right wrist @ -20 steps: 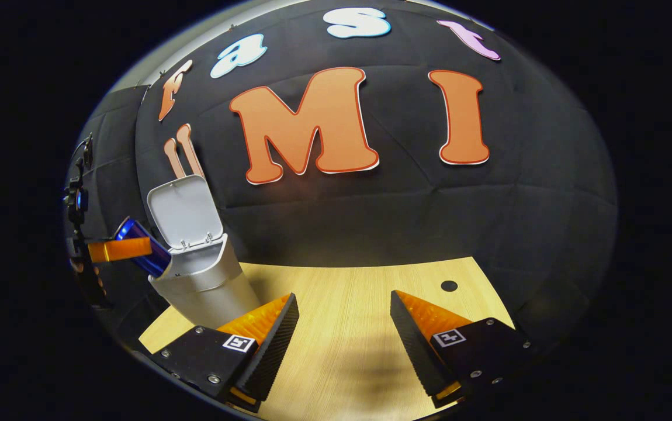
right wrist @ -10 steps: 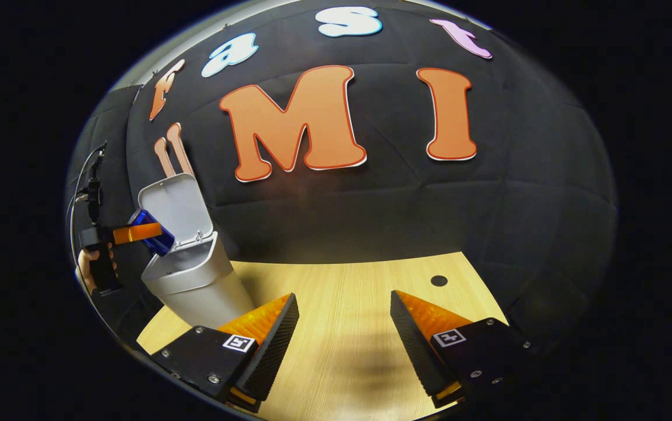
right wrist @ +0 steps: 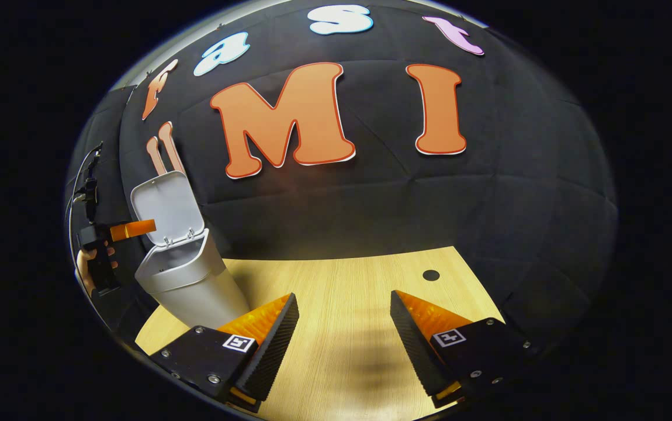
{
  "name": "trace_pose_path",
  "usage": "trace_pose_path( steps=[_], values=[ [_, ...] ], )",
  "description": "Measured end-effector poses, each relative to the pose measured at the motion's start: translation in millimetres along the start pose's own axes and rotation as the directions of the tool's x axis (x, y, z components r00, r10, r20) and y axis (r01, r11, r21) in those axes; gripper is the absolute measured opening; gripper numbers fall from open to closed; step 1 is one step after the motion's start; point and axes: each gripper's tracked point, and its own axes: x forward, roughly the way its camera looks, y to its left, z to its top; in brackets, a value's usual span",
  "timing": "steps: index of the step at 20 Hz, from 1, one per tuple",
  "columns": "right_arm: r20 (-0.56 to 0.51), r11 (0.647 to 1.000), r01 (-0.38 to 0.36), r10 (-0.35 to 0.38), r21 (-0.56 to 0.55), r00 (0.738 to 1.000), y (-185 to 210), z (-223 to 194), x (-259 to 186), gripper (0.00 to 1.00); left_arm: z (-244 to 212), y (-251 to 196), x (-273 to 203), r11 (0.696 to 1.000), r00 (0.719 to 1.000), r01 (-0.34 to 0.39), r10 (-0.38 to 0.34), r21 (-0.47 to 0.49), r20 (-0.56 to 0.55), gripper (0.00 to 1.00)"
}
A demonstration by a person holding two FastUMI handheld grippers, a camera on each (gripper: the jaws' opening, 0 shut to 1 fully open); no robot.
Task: Press the lid of the desktop garbage bin to open it, pick up the crumpled paper on the desktop and throw it into the bin, then pick up the pop can on the desktop and drop it into the bin, and finally close the garbage bin lid.
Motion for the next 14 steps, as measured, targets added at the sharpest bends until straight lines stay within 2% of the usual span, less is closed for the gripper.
trace_pose_path(
  steps=[7,10,14],
  values=[
    [-0.005,1.0,-0.019,0.019,-0.011,1.0,8.5,0.1,2.7,0.95,11.5,-1.7,-12.6,1.0,1.0,0.01,-0.01,-0.004,-0.007,0.91],
    [0.001,1.0,-0.03,0.03,-0.003,1.0,13.4,3.0,3.2,0.95,37.8,1.7,-22.7,0.999,1.0,0.022,-0.022,-0.024,0.002,0.9],
    [0.004,0.999,-0.048,0.048,-0.007,0.999,20.4,3.2,3.8,0.95,86.2,24.8,-27.5,1.0,0.999,-0.007,0.006,0.022,0.036,0.9]
  ],
)
